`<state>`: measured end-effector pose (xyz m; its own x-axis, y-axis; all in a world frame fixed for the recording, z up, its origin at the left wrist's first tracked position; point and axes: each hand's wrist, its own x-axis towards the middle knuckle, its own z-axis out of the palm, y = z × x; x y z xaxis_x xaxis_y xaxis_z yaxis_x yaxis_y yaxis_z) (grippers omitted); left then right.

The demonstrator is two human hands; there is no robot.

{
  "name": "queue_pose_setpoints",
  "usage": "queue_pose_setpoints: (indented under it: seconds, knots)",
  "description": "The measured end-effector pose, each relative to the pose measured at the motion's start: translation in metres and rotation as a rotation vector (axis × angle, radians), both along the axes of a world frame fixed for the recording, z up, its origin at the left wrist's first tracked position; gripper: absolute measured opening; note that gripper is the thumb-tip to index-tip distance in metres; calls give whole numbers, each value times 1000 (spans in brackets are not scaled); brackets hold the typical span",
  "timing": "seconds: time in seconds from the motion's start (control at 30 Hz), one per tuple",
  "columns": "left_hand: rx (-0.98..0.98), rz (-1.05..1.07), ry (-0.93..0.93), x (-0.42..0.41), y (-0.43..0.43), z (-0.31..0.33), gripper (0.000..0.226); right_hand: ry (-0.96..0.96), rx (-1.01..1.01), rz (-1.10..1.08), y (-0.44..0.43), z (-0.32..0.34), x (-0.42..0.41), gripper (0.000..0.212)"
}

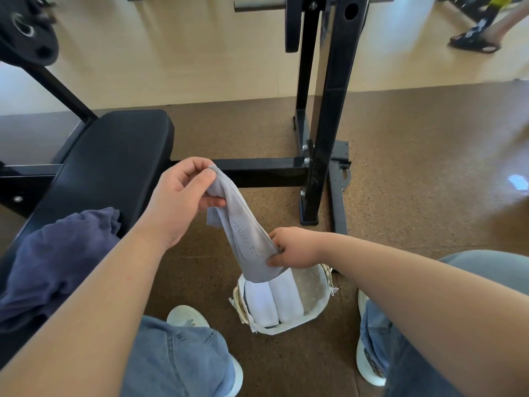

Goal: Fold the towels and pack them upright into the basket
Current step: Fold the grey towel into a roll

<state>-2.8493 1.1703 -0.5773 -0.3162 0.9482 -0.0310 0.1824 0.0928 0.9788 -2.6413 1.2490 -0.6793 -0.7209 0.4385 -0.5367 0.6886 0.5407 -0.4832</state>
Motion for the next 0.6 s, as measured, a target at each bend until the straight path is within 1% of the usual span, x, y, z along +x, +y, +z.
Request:
queue_pose_setpoints:
  seconds: [0.07,0.17,0.27,0.4,0.5,0.6]
  knots:
    - [-1,-1,-5,0,0,0,18,-5,-26,-24,-1,2,0,32]
    - [1,4,8,-1,0,1,18,3,-27,-32,-3,6,-2,33]
    - [-8,54,44,-3,2,1,16,-11,29,-43,-4,8,-3,34]
    - [-51,174,116,-9,5,-2,14,-15,138,-81,-2,9,-2,33]
    - [-74,225,308,-15,5,-5,17,57,199,-190,5,12,2,30]
    - [-131,153,493,-17,3,-9,15,189,250,-324,14,17,7,29]
